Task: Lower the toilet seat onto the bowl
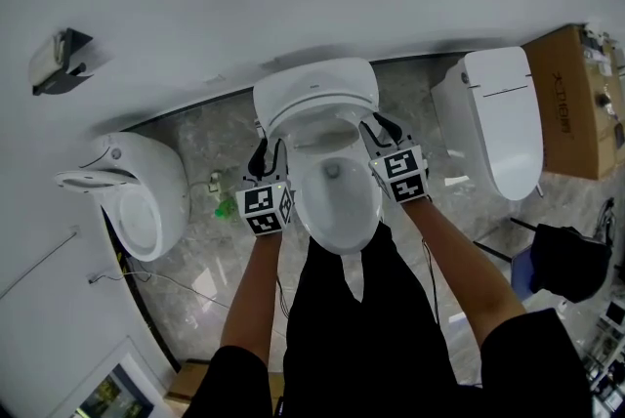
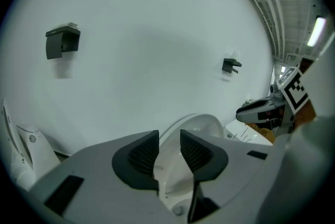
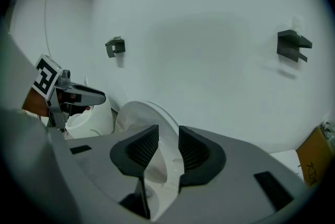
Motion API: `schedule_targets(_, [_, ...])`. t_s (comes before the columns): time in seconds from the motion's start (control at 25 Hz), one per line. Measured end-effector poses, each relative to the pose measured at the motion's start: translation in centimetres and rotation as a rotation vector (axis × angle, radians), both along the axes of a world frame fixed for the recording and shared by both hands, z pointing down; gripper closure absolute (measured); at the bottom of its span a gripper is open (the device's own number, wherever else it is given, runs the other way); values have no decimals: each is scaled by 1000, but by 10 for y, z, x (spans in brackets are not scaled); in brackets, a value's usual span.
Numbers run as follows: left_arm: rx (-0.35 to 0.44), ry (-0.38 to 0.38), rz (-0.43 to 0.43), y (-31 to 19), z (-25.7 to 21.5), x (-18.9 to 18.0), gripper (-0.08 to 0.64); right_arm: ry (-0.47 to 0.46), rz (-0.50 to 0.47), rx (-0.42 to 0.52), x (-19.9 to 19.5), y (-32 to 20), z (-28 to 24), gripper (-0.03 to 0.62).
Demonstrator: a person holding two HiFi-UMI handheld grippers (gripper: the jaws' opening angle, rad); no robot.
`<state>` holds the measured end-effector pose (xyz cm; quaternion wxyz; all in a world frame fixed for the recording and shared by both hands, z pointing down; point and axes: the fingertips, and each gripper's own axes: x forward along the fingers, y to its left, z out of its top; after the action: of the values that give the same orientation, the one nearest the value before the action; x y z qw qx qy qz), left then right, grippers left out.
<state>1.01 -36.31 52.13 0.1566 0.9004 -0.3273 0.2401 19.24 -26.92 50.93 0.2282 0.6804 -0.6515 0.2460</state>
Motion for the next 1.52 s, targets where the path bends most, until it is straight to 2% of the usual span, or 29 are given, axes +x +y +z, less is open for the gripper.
schedule_targets(0.28, [-1,-71,138,-6,32,30,423,50,-47,-40,9,-21,30,465])
schedule_targets(0.52, [-55,-77,156,-16,51,36,423,81,-110,-45,11,-41,48,465])
schedule_targets(0.84, [-14,-108,183,-24,60,41,426,93,-153,-80,10,-50,64,469])
schedule_targets(1.0, [58,-168,251,-29,62,52,423,159,-214,-83,10,-56,64,471])
schedule_targets(1.28, [41,-121,267,-27,57,49,445,167,-206,-73,6,-51,63,483])
schedule_targets(1.52, [43,-128,299,-18,53,44,457,163,-185,-81,2,-44,60,483])
